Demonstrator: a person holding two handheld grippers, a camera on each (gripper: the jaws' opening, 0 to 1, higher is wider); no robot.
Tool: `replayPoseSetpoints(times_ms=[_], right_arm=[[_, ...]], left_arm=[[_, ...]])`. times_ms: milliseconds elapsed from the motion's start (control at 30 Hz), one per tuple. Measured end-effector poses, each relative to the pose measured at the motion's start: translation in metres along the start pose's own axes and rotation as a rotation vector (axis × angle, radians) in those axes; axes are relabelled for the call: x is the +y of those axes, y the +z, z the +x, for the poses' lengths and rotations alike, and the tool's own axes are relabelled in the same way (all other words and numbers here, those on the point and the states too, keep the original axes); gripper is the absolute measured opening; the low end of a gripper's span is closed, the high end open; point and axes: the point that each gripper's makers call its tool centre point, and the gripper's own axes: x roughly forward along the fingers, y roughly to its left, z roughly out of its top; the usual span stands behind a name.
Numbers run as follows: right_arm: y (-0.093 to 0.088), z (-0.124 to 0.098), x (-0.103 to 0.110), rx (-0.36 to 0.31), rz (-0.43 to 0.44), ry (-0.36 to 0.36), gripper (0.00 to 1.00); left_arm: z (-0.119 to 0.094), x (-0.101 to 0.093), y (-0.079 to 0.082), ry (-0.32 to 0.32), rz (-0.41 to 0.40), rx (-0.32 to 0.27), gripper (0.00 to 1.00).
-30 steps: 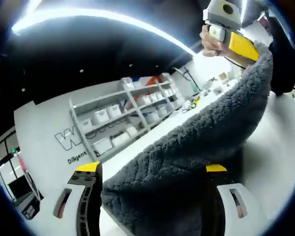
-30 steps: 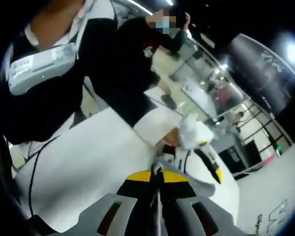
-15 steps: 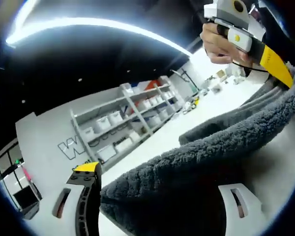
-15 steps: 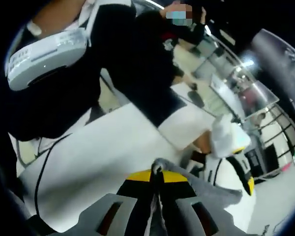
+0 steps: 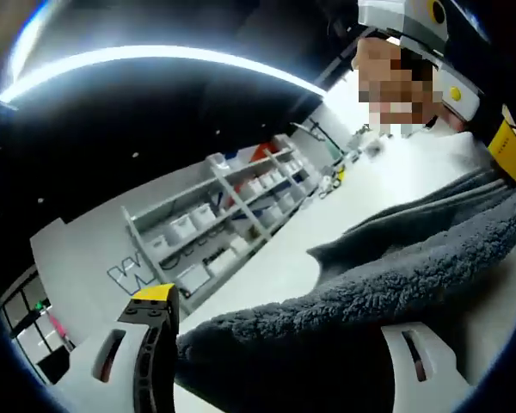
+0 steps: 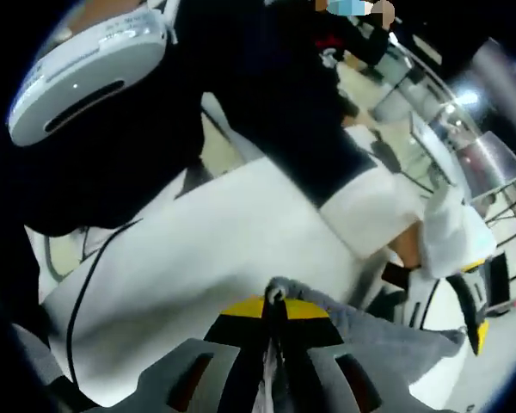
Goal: Open the folded towel by lifting each exposed corner and separating the folded layers until the towel lies flat within the target outline without major curled edges
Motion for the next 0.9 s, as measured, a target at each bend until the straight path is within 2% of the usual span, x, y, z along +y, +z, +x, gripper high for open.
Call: replayPoseSetpoints(times_ms=[333, 400, 533, 733, 900], right_arm=[[-0.010, 0.009, 0.020, 0.048, 0.018, 0.101, 0.00], [-0.015, 0.012, 0.027, 0.070, 0.035, 0.139, 0.00], [-0.020, 0.015, 0.039, 0.097, 0.050, 0.197, 0.00], [-0.024, 0.012, 0.053, 0.112, 0.085, 0.260, 0.00], [-0.027, 0.005, 0.059, 0.114, 0.103, 0.282, 0.00]], left_arm=[[0.001, -0.007, 0.007, -0.005, 0.084, -0.010, 0.81], [0.001, -0.010, 0.010, -0.009, 0.106, -0.020, 0.80], [0.004, -0.017, 0.007, -0.042, 0.133, -0.012, 0.73], [0.002, -0.027, 0.011, -0.074, 0.146, -0.002, 0.65], [0.000, -0.037, 0.018, -0.090, 0.198, -0.004, 0.56]])
